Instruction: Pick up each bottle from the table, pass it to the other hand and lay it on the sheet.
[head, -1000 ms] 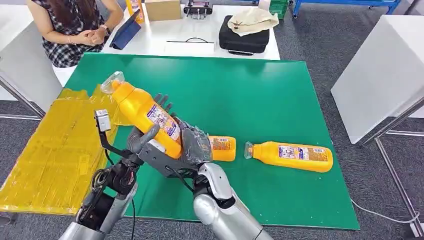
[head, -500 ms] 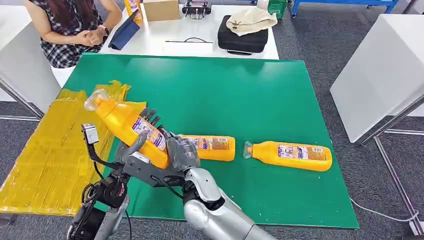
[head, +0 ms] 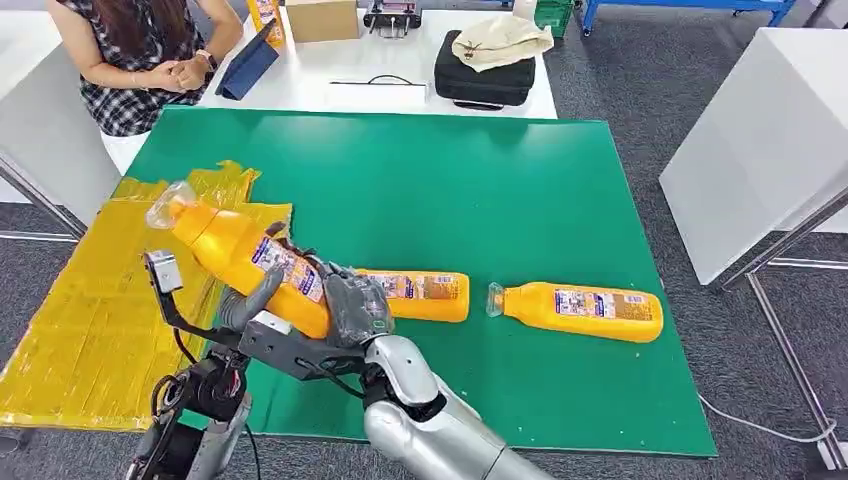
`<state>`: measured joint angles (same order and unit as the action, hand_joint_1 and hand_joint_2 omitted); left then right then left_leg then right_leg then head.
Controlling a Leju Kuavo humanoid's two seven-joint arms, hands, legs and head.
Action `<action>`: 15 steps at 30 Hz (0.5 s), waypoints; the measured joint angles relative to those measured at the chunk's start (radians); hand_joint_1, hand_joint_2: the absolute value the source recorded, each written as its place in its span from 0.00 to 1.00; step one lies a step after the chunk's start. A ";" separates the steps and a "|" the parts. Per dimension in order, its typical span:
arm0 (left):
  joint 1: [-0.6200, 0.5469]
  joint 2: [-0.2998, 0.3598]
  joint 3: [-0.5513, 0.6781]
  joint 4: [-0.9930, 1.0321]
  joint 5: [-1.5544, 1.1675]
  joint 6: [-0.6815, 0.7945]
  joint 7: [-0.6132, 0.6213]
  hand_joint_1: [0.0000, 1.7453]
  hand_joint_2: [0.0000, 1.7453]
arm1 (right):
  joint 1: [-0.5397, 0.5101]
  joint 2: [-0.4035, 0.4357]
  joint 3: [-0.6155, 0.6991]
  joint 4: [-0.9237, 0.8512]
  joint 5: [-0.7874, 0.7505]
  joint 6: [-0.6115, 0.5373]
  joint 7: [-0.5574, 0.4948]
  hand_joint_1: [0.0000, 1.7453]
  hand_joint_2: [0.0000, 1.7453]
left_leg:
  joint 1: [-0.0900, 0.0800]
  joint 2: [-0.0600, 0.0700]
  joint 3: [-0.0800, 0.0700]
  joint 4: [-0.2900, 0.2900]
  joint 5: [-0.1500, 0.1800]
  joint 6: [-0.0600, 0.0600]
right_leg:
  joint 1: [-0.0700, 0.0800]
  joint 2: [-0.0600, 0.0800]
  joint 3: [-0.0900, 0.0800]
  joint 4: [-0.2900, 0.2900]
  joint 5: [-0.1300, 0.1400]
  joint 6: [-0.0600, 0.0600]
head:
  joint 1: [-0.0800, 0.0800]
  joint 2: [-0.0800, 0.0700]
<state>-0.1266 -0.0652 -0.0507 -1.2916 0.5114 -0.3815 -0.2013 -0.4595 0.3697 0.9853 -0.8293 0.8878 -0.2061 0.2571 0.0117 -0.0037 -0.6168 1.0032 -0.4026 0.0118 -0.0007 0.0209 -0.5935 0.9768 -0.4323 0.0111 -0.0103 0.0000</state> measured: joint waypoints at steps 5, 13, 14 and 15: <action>-0.028 -0.012 0.006 -0.063 -0.309 0.172 -0.125 1.00 1.00 | 0.089 -0.025 -0.114 -0.084 0.106 -0.031 -0.028 0.00 0.00 | 0.000 -0.003 -0.002 0.000 0.000 0.000 | 0.000 -0.002 0.000 0.000 0.000 0.000 | 0.000 0.000; -0.156 0.013 0.068 -0.068 -1.283 0.724 -0.111 1.00 1.00 | 0.221 -0.114 -0.319 -0.379 0.167 0.019 -0.047 0.00 0.00 | 0.000 -0.005 -0.002 0.000 0.001 0.000 | 0.000 -0.004 0.001 0.000 0.000 0.000 | 0.000 0.000; -0.180 0.022 0.074 -0.036 -1.405 0.777 -0.085 1.00 1.00 | 0.232 -0.121 -0.337 -0.409 0.170 0.028 -0.051 0.00 0.00 | 0.000 -0.005 -0.002 0.000 0.001 0.000 | 0.000 -0.004 0.001 0.000 0.000 0.000 | 0.000 0.000; -0.200 0.030 0.077 -0.007 -1.509 0.819 -0.053 1.00 1.00 | 0.240 -0.126 -0.351 -0.428 0.173 0.032 -0.054 0.00 0.00 | 0.000 -0.005 -0.002 0.000 0.001 0.000 | 0.000 -0.004 0.001 0.000 0.000 0.000 | 0.000 0.000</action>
<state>-0.3266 -0.0350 0.0263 -1.2988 -0.9978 0.4378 -0.2542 -0.2198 0.2437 0.6347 -1.2578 1.0609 -0.1743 0.2029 0.0116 -0.0090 -0.6190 1.0032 -0.4017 0.0121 -0.0008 0.0166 -0.5926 0.9770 -0.4319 0.0114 -0.0103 0.0000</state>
